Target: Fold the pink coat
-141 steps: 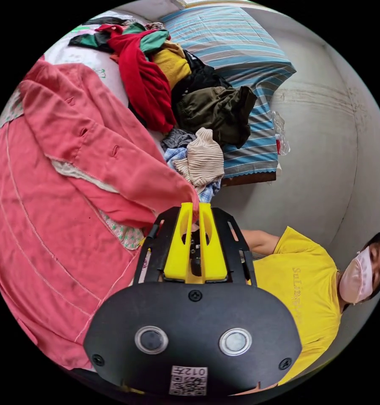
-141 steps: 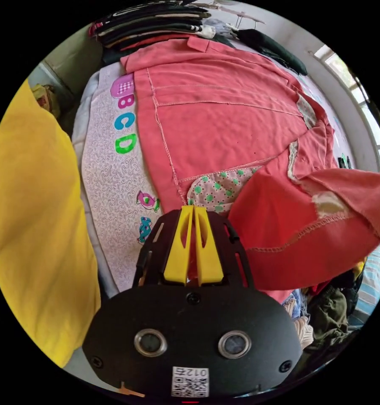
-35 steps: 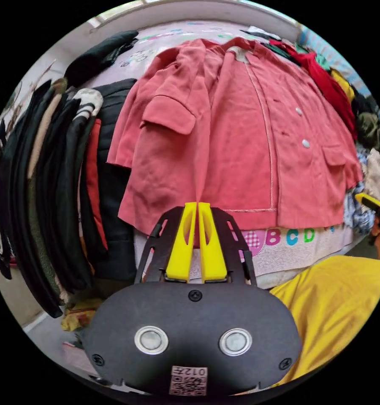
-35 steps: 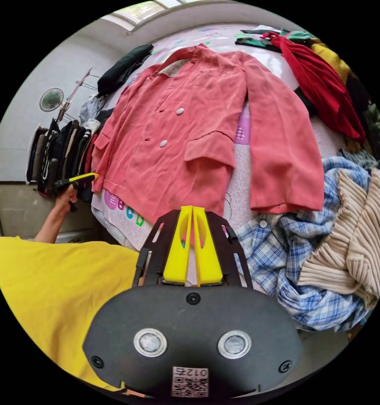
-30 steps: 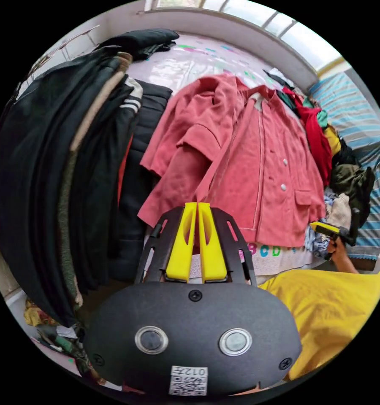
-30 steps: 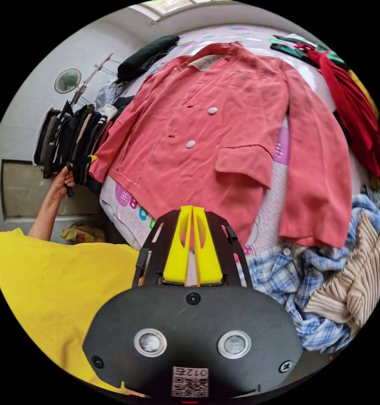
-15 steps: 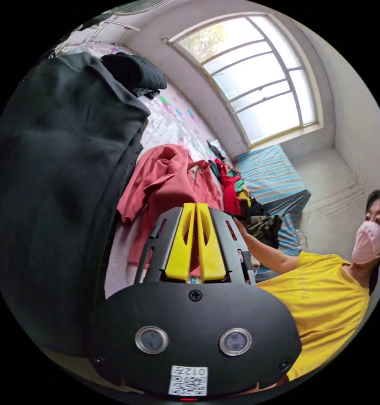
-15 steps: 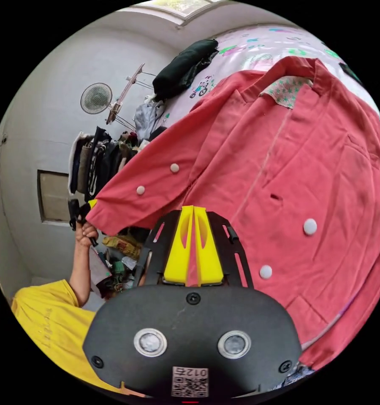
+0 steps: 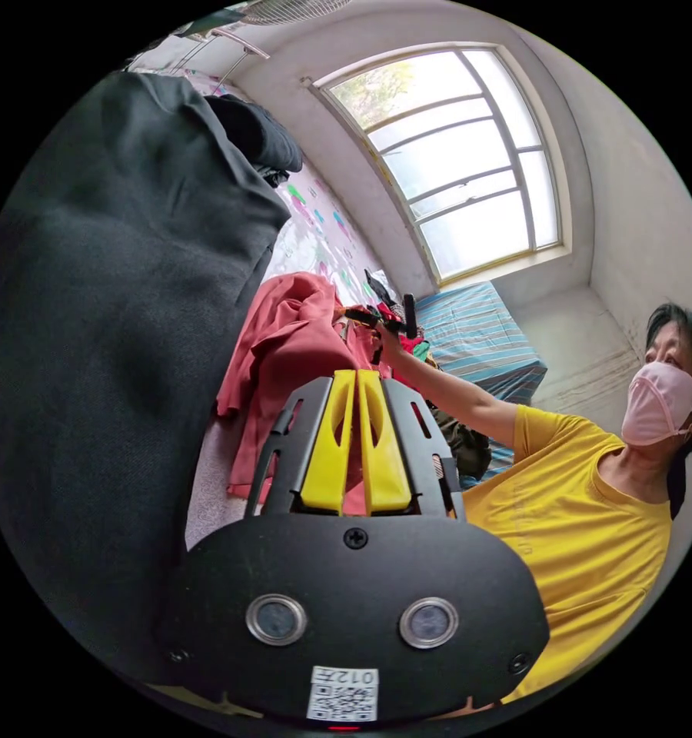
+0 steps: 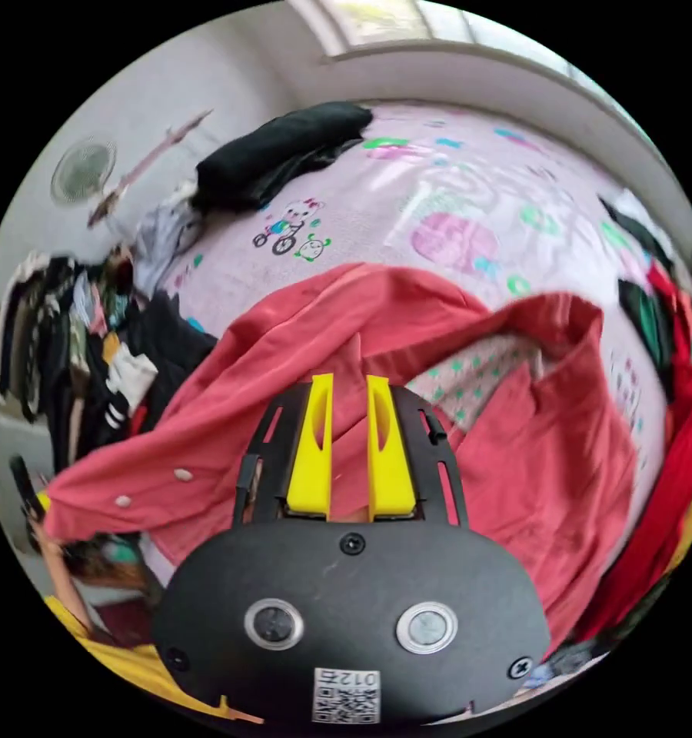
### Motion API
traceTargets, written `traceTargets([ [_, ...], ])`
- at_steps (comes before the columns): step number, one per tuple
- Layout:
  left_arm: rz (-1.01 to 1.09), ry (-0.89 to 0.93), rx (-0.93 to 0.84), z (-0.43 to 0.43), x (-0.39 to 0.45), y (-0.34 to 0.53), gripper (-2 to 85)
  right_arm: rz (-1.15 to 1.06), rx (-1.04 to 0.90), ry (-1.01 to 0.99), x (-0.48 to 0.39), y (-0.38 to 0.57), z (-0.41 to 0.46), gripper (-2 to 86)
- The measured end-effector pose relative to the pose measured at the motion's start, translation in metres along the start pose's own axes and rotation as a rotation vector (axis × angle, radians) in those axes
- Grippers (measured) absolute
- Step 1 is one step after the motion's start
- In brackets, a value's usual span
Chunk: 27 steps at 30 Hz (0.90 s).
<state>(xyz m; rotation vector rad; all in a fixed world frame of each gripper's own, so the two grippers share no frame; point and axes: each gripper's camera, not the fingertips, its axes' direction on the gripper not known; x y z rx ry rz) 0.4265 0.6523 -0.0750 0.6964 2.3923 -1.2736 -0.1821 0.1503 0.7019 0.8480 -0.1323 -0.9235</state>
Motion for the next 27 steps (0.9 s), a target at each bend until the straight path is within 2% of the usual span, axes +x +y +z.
traceTargets([
  [3,0.012,0.002,-0.008,0.001,-0.01,-0.004,0.3,-0.33,-0.115,0.18,-0.036,-0.034,0.024,9.2],
  [7,0.021,-0.006,-0.021,0.006,-0.02,-0.01,0.3,-0.547,-0.281,0.246,-0.059,-0.055,0.059,9.6],
  [9,0.024,-0.008,-0.026,0.009,-0.023,-0.013,0.3,-0.57,-0.343,0.194,-0.066,-0.067,0.074,7.2],
  [13,0.022,-0.043,-0.039,0.013,-0.027,-0.019,0.4,-0.578,-0.319,0.121,-0.069,-0.074,0.065,1.9],
  [18,0.003,-0.045,-0.059,0.021,-0.025,-0.022,0.4,-0.582,-0.314,-0.007,-0.043,-0.086,-0.003,0.3],
  [24,-0.036,0.11,-0.167,0.06,-0.001,-0.02,0.4,-0.527,-0.255,-0.045,0.019,-0.109,-0.122,0.2],
  [27,-0.043,0.206,-0.326,0.112,0.017,-0.012,0.4,-0.477,-0.304,0.026,0.05,-0.106,-0.136,0.1],
])
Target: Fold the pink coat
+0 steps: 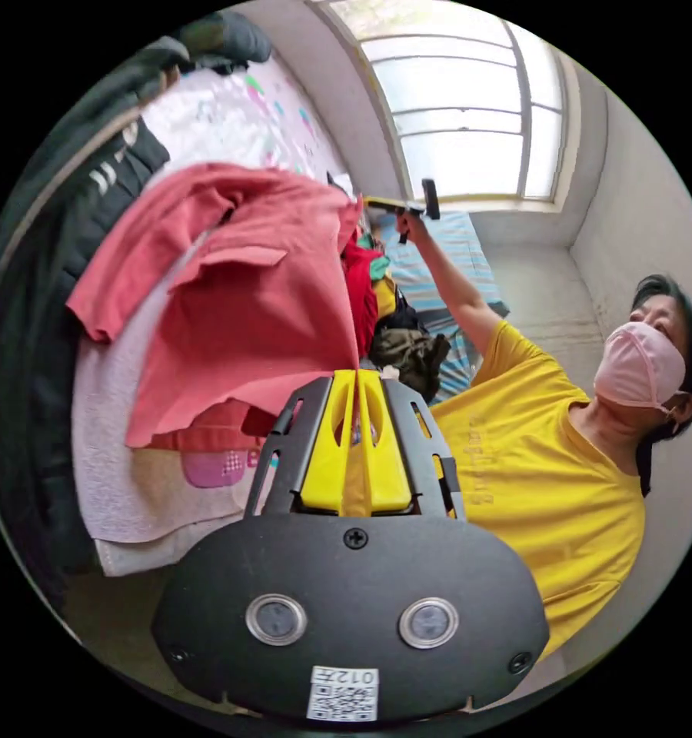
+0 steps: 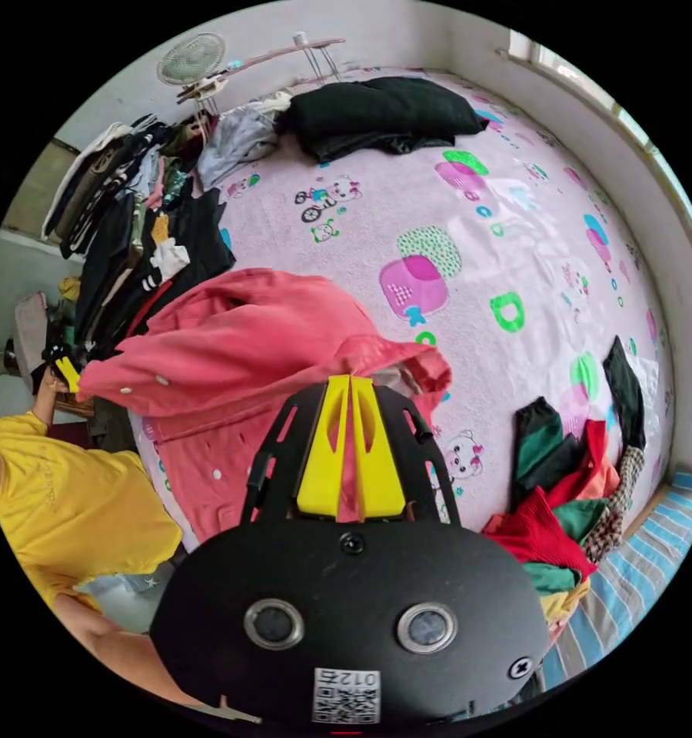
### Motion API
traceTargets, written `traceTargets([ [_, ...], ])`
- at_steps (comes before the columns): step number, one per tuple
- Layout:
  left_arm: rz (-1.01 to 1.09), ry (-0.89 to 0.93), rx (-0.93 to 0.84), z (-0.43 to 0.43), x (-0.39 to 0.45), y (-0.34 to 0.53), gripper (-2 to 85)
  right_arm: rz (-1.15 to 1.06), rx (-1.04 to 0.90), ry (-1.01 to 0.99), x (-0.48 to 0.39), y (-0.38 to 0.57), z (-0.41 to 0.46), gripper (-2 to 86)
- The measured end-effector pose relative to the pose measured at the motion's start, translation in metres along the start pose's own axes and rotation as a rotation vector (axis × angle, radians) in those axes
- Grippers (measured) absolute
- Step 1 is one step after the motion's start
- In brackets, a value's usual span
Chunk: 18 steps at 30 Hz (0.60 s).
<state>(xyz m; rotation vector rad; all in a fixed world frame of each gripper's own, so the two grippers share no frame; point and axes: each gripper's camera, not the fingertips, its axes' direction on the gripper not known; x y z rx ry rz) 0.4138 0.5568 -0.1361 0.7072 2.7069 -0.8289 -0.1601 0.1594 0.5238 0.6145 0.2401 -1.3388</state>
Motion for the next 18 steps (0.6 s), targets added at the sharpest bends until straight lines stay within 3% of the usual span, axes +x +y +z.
traceTargets([
  [5,-0.12,0.015,-0.327,0.121,-0.029,-0.012,0.8,0.233,-0.104,0.109,0.031,0.025,0.065,0.1],
  [8,-0.157,-0.149,-0.357,0.154,-0.042,-0.021,1.4,0.303,-0.169,0.277,0.02,0.041,0.11,0.0],
  [12,-0.097,-0.199,-0.42,0.176,-0.022,-0.022,3.4,0.343,-0.067,0.369,-0.005,0.086,0.107,0.1],
  [16,0.015,-0.185,-0.481,0.19,0.015,-0.01,5.0,0.4,0.1,0.14,-0.03,0.154,0.081,0.2],
  [18,0.007,-0.265,-0.43,0.185,0.024,-0.004,5.3,0.454,0.212,-0.092,-0.058,0.213,0.075,0.5],
])
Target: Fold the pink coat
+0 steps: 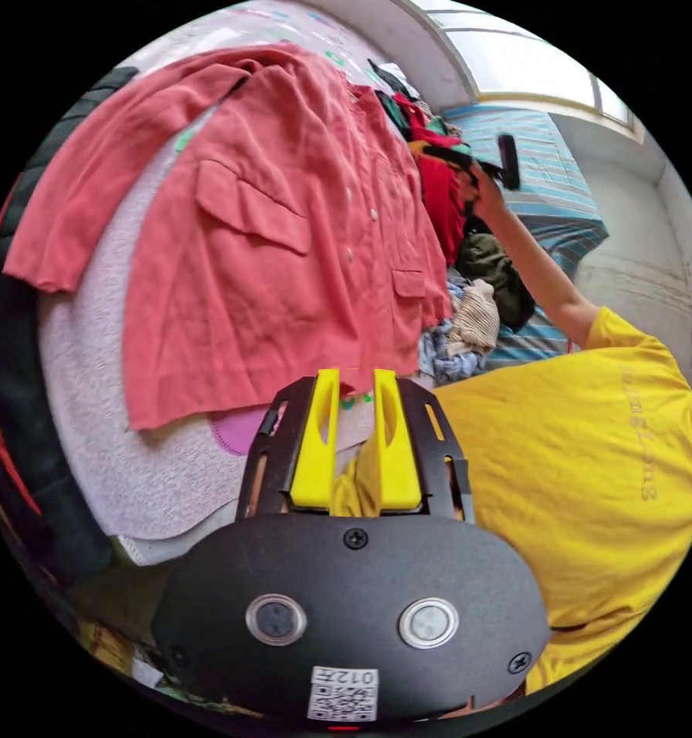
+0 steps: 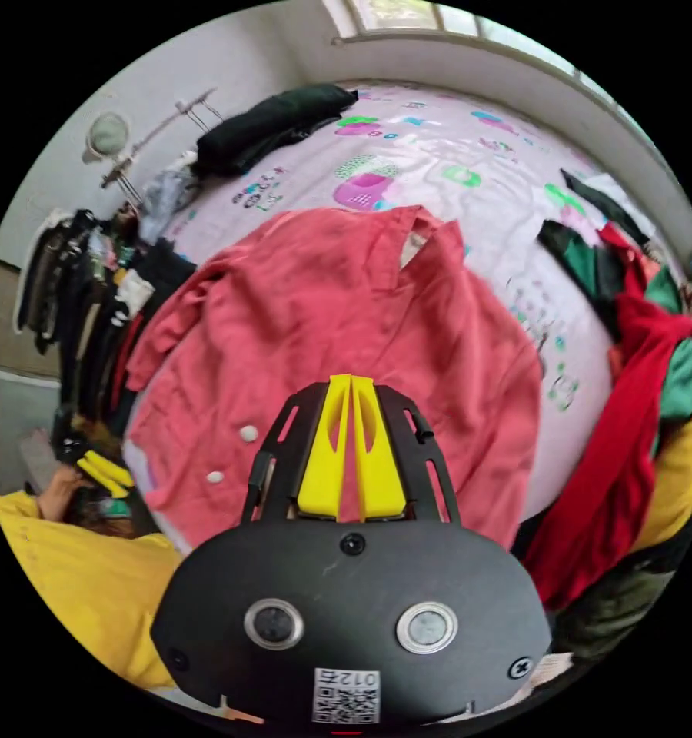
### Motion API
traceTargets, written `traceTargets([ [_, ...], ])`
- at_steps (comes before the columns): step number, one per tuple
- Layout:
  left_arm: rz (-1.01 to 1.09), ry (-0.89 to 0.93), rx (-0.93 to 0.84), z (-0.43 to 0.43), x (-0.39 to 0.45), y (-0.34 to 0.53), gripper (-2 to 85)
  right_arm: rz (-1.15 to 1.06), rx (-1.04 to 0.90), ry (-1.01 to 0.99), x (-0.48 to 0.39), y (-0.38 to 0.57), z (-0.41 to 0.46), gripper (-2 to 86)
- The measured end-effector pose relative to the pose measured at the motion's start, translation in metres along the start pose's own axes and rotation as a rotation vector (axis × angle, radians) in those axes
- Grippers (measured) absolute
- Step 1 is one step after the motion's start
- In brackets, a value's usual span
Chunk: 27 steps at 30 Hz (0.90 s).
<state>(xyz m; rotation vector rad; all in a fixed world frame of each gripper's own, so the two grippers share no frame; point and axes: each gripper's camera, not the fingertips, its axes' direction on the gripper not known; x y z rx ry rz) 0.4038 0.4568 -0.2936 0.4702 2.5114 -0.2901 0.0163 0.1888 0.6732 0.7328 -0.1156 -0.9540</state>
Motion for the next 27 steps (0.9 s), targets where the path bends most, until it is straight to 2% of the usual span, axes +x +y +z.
traceTargets([
  [2,-0.071,-0.195,0.082,-0.01,0.008,0.012,5.7,0.036,0.007,-0.126,-0.008,0.056,-0.002,0.6],
  [6,-0.096,-0.458,0.129,-0.018,0.029,0.026,6.6,0.14,-0.076,-0.307,-0.034,0.191,0.017,0.9],
  [8,-0.054,-0.723,0.062,-0.009,0.048,0.029,7.4,0.211,-0.097,-0.365,-0.04,0.238,0.023,1.0],
  [11,0.014,-0.946,-0.027,0.01,0.071,0.027,8.3,0.273,-0.082,-0.35,-0.042,0.297,0.017,1.3],
  [16,0.01,-0.88,0.019,0.011,0.102,0.012,9.0,0.34,-0.012,-0.173,-0.031,0.363,-0.023,3.2],
  [18,-0.01,-0.923,0.022,0.014,0.108,0.004,8.4,0.397,-0.024,-0.104,-0.02,0.393,-0.035,5.6],
  [24,-0.049,-1.013,-0.083,0.031,0.109,-0.021,2.2,0.553,-0.026,-0.249,-0.003,0.444,-0.035,8.7],
  [27,-0.038,-1.01,-0.133,0.03,0.114,-0.03,0.7,0.578,-0.003,-0.228,-0.004,0.449,-0.036,7.9],
])
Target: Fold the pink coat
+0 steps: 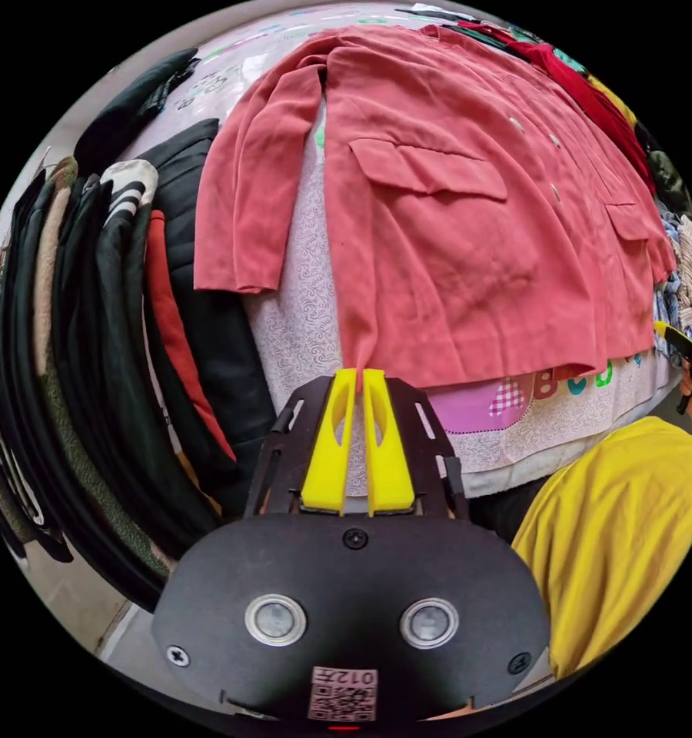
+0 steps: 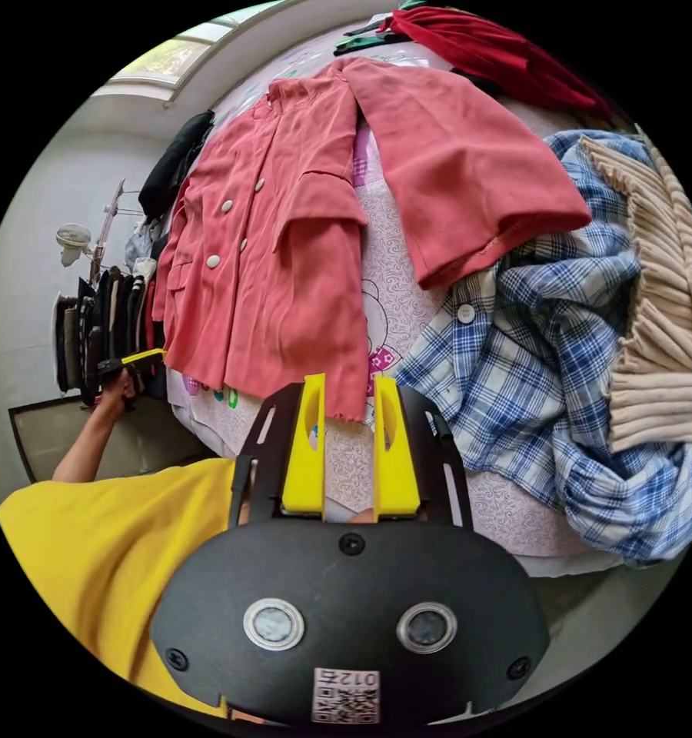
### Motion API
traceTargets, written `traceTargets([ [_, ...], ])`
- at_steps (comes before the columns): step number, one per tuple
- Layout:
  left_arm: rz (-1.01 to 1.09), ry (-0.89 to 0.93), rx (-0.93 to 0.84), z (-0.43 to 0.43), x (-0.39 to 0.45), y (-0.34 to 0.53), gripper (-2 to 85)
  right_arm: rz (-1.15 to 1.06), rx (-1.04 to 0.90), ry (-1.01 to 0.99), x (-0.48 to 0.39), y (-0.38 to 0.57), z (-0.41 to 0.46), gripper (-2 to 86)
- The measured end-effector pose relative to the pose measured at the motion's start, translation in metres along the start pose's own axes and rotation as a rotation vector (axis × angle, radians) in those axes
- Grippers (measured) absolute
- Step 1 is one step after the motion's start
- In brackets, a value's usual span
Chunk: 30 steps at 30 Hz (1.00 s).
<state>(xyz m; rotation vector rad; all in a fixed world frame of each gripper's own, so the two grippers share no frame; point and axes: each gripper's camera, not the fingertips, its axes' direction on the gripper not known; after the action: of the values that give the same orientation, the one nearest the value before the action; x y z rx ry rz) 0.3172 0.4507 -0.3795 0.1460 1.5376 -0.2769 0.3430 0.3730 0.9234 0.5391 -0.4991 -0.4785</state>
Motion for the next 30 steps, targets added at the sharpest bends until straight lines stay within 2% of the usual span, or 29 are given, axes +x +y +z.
traceTargets([
  [3,-0.014,0.074,-0.015,-0.004,-0.012,-0.004,0.2,0.02,0.007,0.03,-0.001,-0.001,0.0,3.4],
  [6,-0.086,0.245,-0.006,-0.004,-0.038,0.001,0.0,-0.023,-0.032,0.065,0.001,-0.002,-0.006,1.2],
  [11,-0.204,0.72,0.061,0.011,-0.088,0.041,0.1,-0.077,-0.073,0.083,0.019,0.002,-0.049,0.4],
  [14,-0.254,0.954,0.083,0.036,-0.098,0.071,0.3,-0.071,-0.082,0.135,0.036,0.004,-0.071,0.2],
  [16,-0.269,1.038,0.084,0.052,-0.094,0.085,0.4,-0.05,-0.094,0.132,0.045,0.006,-0.074,0.2],
  [21,-0.369,0.878,0.15,0.049,-0.085,0.111,0.8,-0.046,-0.155,0.21,0.041,0.013,-0.06,0.2],
  [25,-0.422,0.428,0.274,-0.014,-0.074,0.126,1.8,-0.054,-0.169,0.242,0.037,0.012,-0.059,0.2],
  [26,-0.381,0.343,0.329,-0.036,-0.063,0.123,2.4,-0.058,-0.174,0.244,0.037,0.012,-0.06,0.2],
  [30,-0.182,0.285,0.342,-0.071,-0.021,0.078,5.1,-0.058,-0.177,0.243,0.037,0.014,-0.063,0.2],
])
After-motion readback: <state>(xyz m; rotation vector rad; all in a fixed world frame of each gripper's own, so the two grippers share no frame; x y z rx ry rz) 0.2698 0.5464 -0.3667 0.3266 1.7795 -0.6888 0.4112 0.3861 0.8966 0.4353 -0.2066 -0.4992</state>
